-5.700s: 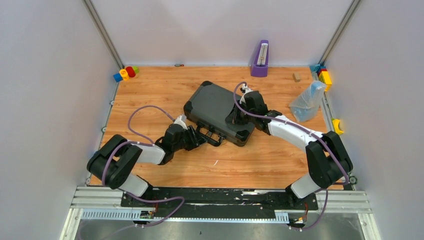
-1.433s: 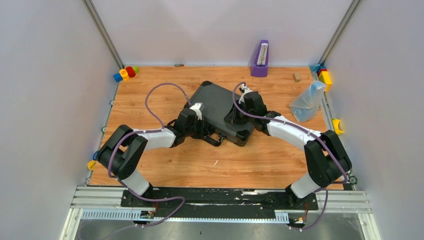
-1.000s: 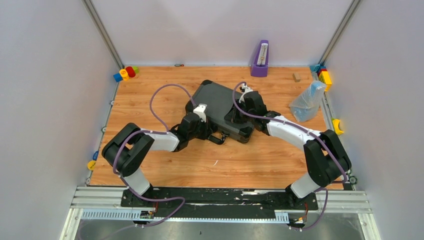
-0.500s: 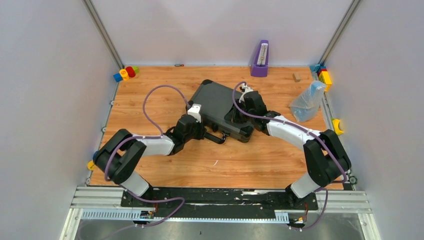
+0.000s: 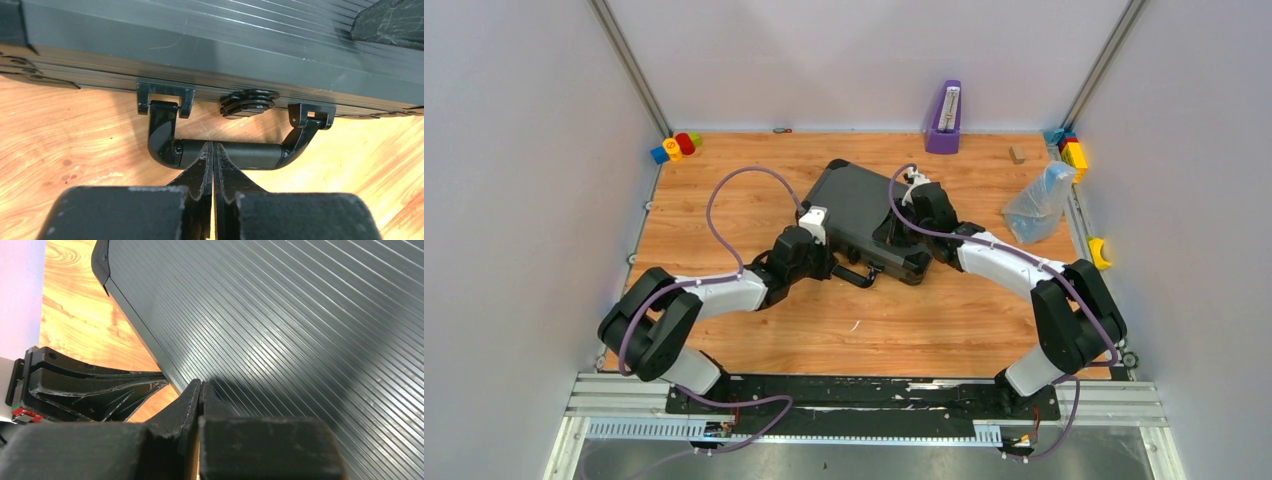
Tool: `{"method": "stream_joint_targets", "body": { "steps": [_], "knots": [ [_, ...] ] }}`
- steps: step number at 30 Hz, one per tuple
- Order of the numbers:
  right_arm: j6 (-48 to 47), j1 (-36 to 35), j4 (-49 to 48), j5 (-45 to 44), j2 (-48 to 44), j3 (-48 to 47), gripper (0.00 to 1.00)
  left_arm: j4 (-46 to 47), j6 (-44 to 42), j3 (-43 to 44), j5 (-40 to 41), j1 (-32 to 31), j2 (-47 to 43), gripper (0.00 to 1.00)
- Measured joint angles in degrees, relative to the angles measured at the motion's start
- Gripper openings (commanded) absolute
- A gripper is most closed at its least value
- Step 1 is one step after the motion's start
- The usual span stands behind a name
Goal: Pack up texas hold em set
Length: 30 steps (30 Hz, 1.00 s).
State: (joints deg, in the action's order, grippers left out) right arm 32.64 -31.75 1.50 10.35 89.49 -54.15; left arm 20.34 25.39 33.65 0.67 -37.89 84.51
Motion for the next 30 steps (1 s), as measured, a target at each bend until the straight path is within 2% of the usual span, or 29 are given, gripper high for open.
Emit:
{"method": "stream_joint_targets", "body": {
  "steps": [4, 7, 12, 19, 21, 22, 23, 24, 26, 30],
  "knots": [
    [0.0, 0.0, 0.0, -0.1, 0.0, 0.0, 0.01, -0.1, 0.0, 1.3, -1.7, 0.0, 1.4, 0.03],
    [0.0, 0.0, -0.1, -0.1, 0.0, 0.1, 0.02, -0.3, 0.3, 1.5, -1.6, 0.0, 1.4, 0.10],
    [-0.1, -0.1, -0.3, -0.3, -0.2, 0.2, 0.05, -2.9, 1.5, 0.5, 2.4, 0.0, -1.8, 0.18],
    [-0.5, -0.9, -0.8, -0.4, -3.2, 3.1, 0.23, -6.4, 3.0, -4.6, 6.8, 1.4, -13.5, 0.28],
    [-0.8, -0.9, -0.8, -0.9, -4.8, 4.3, 0.27, -7.3, 3.7, -6.3, 6.7, 3.0, -16.1, 0.34],
    [-0.9, -0.9, -0.9, -1.2, -5.8, 5.2, 0.30, -7.8, 4.2, -7.1, 6.7, 4.0, -17.2, 0.41],
    [-1.0, -0.9, -0.9, -1.4, -6.6, 5.8, 0.36, -8.4, 4.4, -7.8, 6.7, 4.8, -18.2, 0.45],
    [-1.1, -0.9, -0.9, -1.7, -7.6, 6.6, 0.40, -9.3, 4.9, -8.7, 6.7, 5.8, -19.5, 0.55],
    [-1.3, -1.0, -0.6, -2.2, -9.7, 7.9, 0.47, -11.1, 5.8, -10.0, 6.8, 7.3, -21.8, 0.68],
    [-1.4, -1.2, 0.4, -3.8, -16.3, 12.1, 0.68, -16.0, 7.4, -12.6, 7.7, 8.9, -30.0, 0.84]
  ]
}}
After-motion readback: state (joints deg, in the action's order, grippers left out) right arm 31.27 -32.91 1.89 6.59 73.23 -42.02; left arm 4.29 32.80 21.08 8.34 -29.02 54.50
